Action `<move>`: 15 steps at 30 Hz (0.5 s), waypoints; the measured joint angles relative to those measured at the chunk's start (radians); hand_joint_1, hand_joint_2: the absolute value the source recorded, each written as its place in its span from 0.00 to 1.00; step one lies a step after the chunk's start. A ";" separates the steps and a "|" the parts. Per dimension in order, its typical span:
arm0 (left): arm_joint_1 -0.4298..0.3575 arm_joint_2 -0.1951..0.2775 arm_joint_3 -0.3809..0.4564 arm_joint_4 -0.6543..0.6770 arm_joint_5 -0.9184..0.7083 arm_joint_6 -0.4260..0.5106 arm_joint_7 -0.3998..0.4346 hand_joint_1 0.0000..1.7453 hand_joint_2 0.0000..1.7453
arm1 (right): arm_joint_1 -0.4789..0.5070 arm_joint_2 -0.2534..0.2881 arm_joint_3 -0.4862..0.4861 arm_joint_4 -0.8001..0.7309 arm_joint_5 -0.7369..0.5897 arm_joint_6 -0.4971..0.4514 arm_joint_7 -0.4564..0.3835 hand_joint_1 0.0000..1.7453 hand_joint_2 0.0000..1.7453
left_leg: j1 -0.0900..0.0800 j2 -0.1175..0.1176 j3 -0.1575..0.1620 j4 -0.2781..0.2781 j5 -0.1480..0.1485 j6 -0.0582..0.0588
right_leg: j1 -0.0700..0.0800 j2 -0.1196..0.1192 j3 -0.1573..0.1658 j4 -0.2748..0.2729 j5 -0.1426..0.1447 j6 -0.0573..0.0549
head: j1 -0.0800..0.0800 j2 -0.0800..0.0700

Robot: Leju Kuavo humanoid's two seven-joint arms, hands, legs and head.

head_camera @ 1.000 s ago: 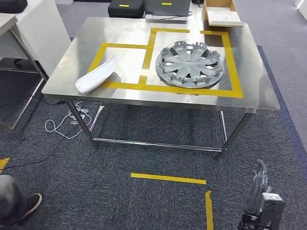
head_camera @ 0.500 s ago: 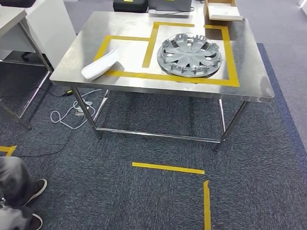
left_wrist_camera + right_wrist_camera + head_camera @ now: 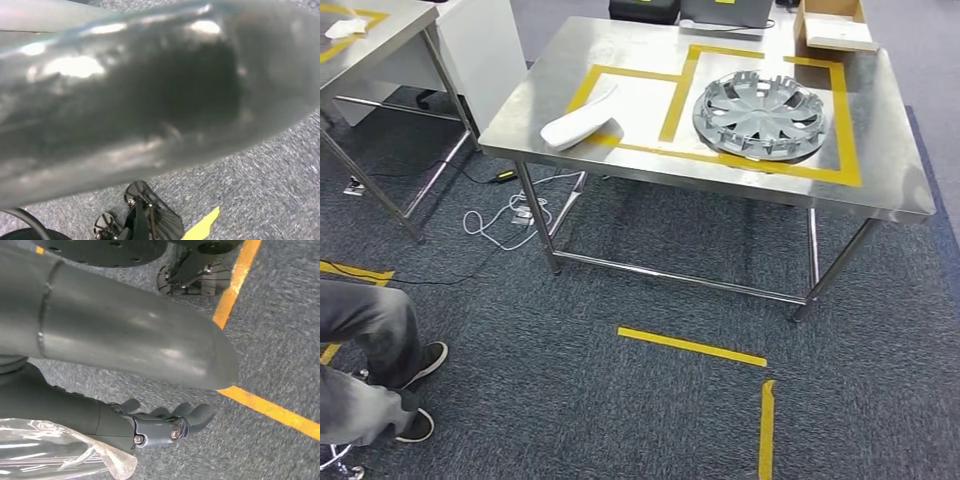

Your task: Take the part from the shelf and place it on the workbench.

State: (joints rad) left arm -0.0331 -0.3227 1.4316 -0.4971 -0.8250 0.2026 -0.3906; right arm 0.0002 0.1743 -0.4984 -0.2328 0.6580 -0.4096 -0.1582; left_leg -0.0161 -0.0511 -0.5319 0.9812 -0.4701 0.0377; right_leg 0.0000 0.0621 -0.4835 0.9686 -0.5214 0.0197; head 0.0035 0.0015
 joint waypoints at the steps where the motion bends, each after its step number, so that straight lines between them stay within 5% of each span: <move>1: 0.000 0.000 0.000 0.000 -0.001 0.000 0.000 0.00 0.00 | 0.000 -0.001 0.002 0.002 0.001 0.000 0.000 0.00 0.00 | 0.000 -0.008 -0.007 0.003 0.003 -0.005 | 0.000 -0.003 0.003 -0.005 -0.002 -0.003 | 0.000 0.000; 4: 0.000 0.003 0.000 0.002 -0.013 0.006 0.003 0.00 0.00 | -0.001 -0.002 0.007 0.006 0.009 -0.003 -0.001 0.00 0.00 | 0.001 -0.006 -0.027 0.031 -0.011 -0.024 | -0.006 -0.033 0.001 -0.008 0.010 -0.017 | -0.005 0.000; 7: -0.001 0.004 0.000 0.009 -0.026 0.016 0.007 0.00 0.00 | 0.000 -0.003 0.010 0.007 -0.002 -0.001 -0.009 0.00 0.00 | 0.012 0.029 -0.098 0.197 -0.107 -0.049 | -0.008 -0.069 -0.003 -0.010 0.014 -0.024 | -0.017 0.000; 9: 0.000 0.006 0.000 0.016 -0.030 0.020 0.008 0.00 0.00 | -0.001 -0.005 0.010 0.007 -0.003 0.005 -0.015 0.00 0.00 | 0.021 0.034 -0.138 0.293 -0.138 -0.060 | -0.008 -0.096 -0.006 -0.009 0.013 -0.024 | -0.017 0.000; 11: 0.001 0.008 0.000 0.020 -0.031 0.023 0.008 0.00 0.00 | -0.005 -0.006 0.010 0.008 0.002 0.013 -0.017 0.00 0.00 | 0.027 0.043 -0.111 0.250 -0.097 -0.065 | -0.009 -0.121 -0.005 -0.009 0.012 -0.022 | -0.017 0.000; 13: 0.001 0.010 0.000 0.023 -0.031 0.024 0.008 0.00 0.00 | -0.010 -0.006 0.010 0.011 0.008 0.022 -0.013 0.00 0.00 | 0.026 0.085 -0.040 0.111 -0.033 -0.062 | -0.007 -0.140 -0.002 -0.008 0.009 -0.016 | -0.018 0.000; 15: -0.002 0.011 0.000 0.024 -0.030 0.024 0.007 0.00 0.00 | -0.014 -0.006 0.010 0.014 0.010 0.030 -0.004 0.00 0.00 | 0.018 0.125 -0.003 0.024 -0.011 -0.047 | -0.001 -0.158 -0.003 -0.005 0.005 -0.005 | -0.017 0.000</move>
State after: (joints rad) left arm -0.0347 -0.3121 1.4315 -0.4727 -0.8553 0.2269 -0.3834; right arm -0.0138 0.1685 -0.4883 -0.2192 0.6683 -0.3798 -0.1623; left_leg 0.0022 0.0737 -0.5348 1.0050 -0.4811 -0.0095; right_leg -0.0010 -0.0963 -0.4861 0.9641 -0.5167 0.0144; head -0.0133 0.0015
